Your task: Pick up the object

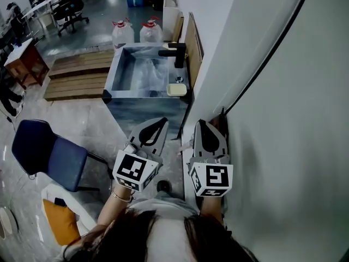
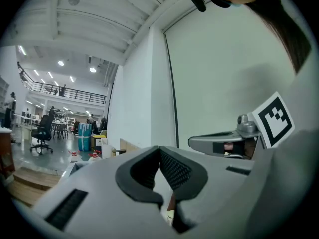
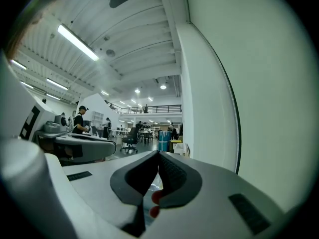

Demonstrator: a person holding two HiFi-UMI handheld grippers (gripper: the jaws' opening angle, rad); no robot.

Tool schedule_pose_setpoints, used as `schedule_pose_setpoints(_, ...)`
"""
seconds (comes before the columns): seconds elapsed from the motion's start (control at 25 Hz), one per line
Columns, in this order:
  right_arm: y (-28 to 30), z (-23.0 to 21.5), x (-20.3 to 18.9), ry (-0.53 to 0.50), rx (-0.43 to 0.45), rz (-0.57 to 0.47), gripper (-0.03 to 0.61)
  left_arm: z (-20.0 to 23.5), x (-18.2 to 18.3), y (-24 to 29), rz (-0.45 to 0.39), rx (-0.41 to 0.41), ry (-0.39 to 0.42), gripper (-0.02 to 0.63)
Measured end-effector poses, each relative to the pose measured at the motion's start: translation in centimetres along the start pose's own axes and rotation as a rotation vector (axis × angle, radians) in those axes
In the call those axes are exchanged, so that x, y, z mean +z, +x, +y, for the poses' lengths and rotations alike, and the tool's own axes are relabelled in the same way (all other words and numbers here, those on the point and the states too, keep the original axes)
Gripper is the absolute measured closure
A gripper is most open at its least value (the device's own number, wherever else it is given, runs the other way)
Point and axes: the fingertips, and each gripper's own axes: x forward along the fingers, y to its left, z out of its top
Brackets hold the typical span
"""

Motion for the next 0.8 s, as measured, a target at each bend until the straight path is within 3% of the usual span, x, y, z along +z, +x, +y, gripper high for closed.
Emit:
schedule_pose_setpoints(0.4, 3.7, -1.7, -1.2, -0.015, 0.032, 0.01, 0.552, 1.2, -0.9, 2.9, 0.022, 0.044, 0.004, 0.606)
schedule_pose_setpoints(0.8, 7.3, -3.3, -2.5, -0.014, 0.035, 0.032, 0.552, 3.2, -1.6, 6.3, 0.036, 0.038, -0.002, 0.606)
